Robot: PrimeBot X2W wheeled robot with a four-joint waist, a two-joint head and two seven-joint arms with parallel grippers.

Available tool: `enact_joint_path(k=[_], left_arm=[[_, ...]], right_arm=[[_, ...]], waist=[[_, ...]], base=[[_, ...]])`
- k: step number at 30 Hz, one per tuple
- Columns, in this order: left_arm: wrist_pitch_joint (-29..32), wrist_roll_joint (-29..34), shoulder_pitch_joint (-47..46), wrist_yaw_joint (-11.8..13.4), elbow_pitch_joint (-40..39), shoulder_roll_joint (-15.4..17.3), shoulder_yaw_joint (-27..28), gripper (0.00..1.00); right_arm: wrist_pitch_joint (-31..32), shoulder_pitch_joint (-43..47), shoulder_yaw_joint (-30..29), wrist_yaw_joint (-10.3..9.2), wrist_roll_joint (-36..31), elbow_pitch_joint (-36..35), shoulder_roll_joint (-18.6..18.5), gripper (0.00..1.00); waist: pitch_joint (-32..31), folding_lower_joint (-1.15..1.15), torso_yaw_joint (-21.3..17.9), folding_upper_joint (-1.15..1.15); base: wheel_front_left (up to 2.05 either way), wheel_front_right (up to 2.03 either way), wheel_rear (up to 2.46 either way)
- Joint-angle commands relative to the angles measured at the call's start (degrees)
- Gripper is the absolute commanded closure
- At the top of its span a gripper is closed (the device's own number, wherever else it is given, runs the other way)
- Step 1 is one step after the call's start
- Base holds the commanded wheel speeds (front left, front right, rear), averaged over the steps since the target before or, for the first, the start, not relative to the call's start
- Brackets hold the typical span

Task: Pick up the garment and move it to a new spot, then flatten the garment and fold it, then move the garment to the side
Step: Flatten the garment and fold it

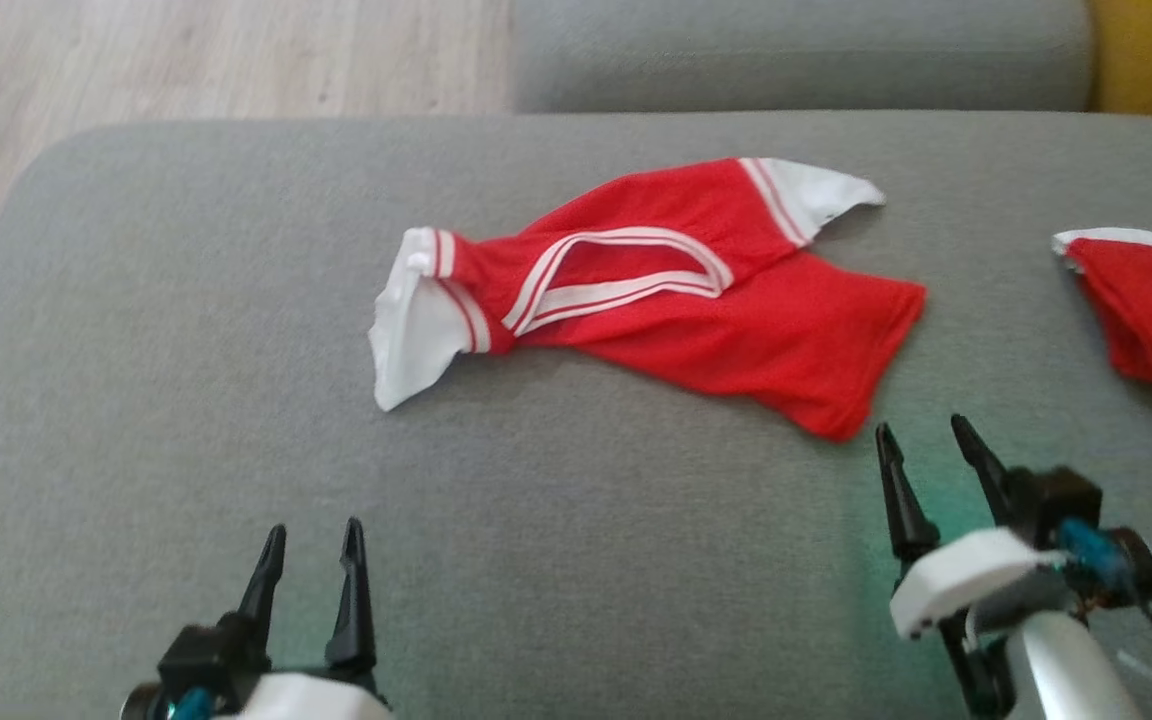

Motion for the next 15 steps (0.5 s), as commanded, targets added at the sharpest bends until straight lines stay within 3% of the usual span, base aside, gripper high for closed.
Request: enact_joint_path(k=[1, 15], left_arm=[[-0.71, 0.56, -3.53, -0.23, -1.36, 0.05, 1.77, 0.0], [-0.71, 3.24, -6.39, -2.81, 1.02, -3.6, 2.97, 0.0]], right_arm=[[0.28, -2.74, 1.03, 0.21, -0.14, -1.03, -0.28, 0.0], [13.09, -16.07, -6.12, 0.21, 0.54, 13.23, -0.28, 0.0]], waist=[[1.11, 0.0, 1.12, 0.0], [6.03, 0.0, 6.41, 0.0]], base=[[0.0, 0.0, 0.0], [0.0, 0.0, 0.0]])
